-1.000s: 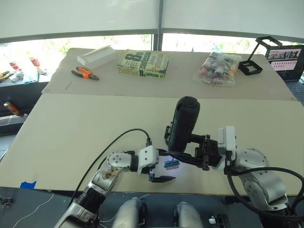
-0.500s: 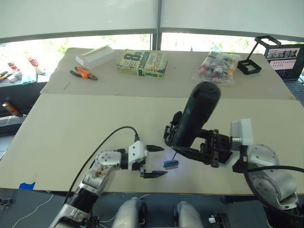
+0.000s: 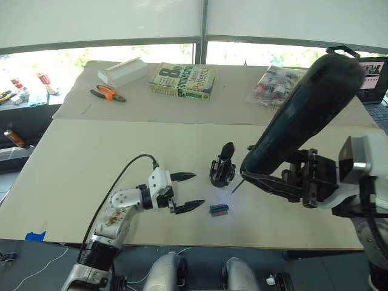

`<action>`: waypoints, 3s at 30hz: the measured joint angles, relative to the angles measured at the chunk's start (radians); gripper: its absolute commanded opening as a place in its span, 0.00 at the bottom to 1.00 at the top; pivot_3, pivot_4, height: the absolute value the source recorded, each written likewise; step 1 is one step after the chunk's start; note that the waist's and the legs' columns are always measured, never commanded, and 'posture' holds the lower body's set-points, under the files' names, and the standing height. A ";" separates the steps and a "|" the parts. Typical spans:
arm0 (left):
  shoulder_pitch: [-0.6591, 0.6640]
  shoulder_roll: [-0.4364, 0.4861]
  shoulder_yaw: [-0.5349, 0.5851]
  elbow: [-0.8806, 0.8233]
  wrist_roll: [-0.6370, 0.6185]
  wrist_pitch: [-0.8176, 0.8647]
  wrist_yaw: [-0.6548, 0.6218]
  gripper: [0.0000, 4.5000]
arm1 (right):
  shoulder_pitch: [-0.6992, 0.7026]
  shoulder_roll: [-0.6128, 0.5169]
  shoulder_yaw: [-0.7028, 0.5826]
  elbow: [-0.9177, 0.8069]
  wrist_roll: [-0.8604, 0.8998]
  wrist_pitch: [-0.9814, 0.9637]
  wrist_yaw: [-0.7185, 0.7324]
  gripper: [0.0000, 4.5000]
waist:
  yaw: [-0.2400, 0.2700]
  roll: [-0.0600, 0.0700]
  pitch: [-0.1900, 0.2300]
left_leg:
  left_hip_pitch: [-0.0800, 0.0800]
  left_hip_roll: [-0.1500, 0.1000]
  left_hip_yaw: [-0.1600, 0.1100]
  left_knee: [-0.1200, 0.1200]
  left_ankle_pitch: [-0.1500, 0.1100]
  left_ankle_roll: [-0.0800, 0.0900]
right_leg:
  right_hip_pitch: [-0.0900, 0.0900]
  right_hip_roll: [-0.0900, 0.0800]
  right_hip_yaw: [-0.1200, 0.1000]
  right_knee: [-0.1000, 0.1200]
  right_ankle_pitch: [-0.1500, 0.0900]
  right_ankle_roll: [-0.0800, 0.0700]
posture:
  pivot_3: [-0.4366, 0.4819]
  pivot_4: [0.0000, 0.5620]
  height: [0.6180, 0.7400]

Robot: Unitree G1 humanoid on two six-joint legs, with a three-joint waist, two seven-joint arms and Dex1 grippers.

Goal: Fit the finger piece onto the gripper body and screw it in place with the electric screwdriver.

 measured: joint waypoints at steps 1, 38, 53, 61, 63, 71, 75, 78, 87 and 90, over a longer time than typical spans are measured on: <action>-0.012 -0.013 -0.005 0.014 0.009 -0.001 0.014 0.99 | -0.007 -0.011 -0.009 -0.001 0.014 0.003 -0.005 0.43 | 0.001 0.000 0.000 | 0.000 0.000 0.000 0.000 0.000 0.000 | 0.000 0.000 0.000 0.000 0.000 0.000 | 0.48 0.27 1.00; -0.066 -0.033 0.021 0.059 -0.046 -0.032 -0.112 0.99 | -0.213 -0.047 0.022 0.058 0.131 0.088 -0.099 0.43 | -0.008 -0.001 0.001 | -0.001 0.000 0.001 0.000 0.000 0.001 | 0.000 0.000 0.000 -0.001 0.000 0.000 | 0.48 0.27 1.00; -0.108 -0.152 -0.061 0.187 0.146 -0.089 0.086 0.99 | -0.272 0.031 0.117 0.102 0.042 0.088 -0.063 0.43 | -0.001 -0.001 0.001 | -0.001 0.000 0.001 0.001 0.000 0.001 | -0.001 0.000 -0.001 -0.001 0.000 0.001 | 0.48 0.27 1.00; -0.169 -0.220 -0.077 0.270 0.184 -0.090 0.157 0.99 | -0.273 0.031 0.117 0.100 0.045 0.090 -0.066 0.43 | 0.000 -0.001 0.001 | -0.001 0.000 0.001 0.000 0.000 0.001 | -0.001 0.000 -0.001 -0.001 0.000 0.001 | 0.48 0.27 1.00; -0.175 -0.227 -0.076 0.278 0.184 -0.090 0.167 0.99 | -0.273 0.031 0.117 0.099 0.045 0.091 -0.067 0.43 | -0.002 -0.001 0.001 | -0.001 0.000 0.001 0.000 0.000 0.001 | -0.001 0.000 0.000 -0.001 0.000 0.001 | 0.48 0.27 1.00; -0.184 -0.247 -0.074 0.292 0.181 -0.078 0.181 0.81 | -0.273 0.031 0.117 0.081 0.045 0.095 -0.081 0.43 | 0.000 -0.001 0.001 | -0.001 0.000 0.001 0.000 0.000 0.001 | -0.001 0.000 -0.001 -0.001 0.000 0.000 | 0.48 0.27 1.00; -0.197 -0.257 -0.072 0.310 0.180 -0.076 0.181 0.54 | -0.273 0.031 0.117 0.078 0.045 0.100 -0.088 0.43 | 0.003 -0.002 0.001 | -0.001 0.000 0.001 0.001 0.000 0.001 | -0.001 -0.001 -0.001 -0.001 0.000 0.001 | 0.48 0.27 1.00; -0.199 -0.260 -0.072 0.314 0.180 -0.077 0.180 0.54 | -0.273 0.031 0.117 0.076 0.046 0.107 -0.091 0.43 | 0.004 -0.002 0.001 | -0.001 0.000 0.001 0.001 0.000 0.001 | -0.001 -0.001 -0.001 -0.001 0.000 0.001 | 0.48 0.27 1.00; -0.198 -0.243 -0.054 0.357 0.133 -0.147 0.053 0.54 | -0.273 0.030 0.115 0.070 0.051 0.112 -0.100 0.43 | 0.000 -0.002 0.001 | -0.002 0.000 0.001 0.000 0.000 0.001 | -0.001 -0.001 -0.001 -0.001 0.000 0.001 | 0.48 0.27 1.00; -0.224 -0.235 -0.047 0.410 0.111 -0.190 -0.017 0.54 | -0.273 0.030 0.114 0.065 0.056 0.113 -0.107 0.43 | 0.000 -0.002 0.001 | -0.002 0.000 0.001 0.000 0.000 0.001 | -0.001 -0.001 -0.001 -0.001 0.000 0.000 | 0.48 0.27 1.00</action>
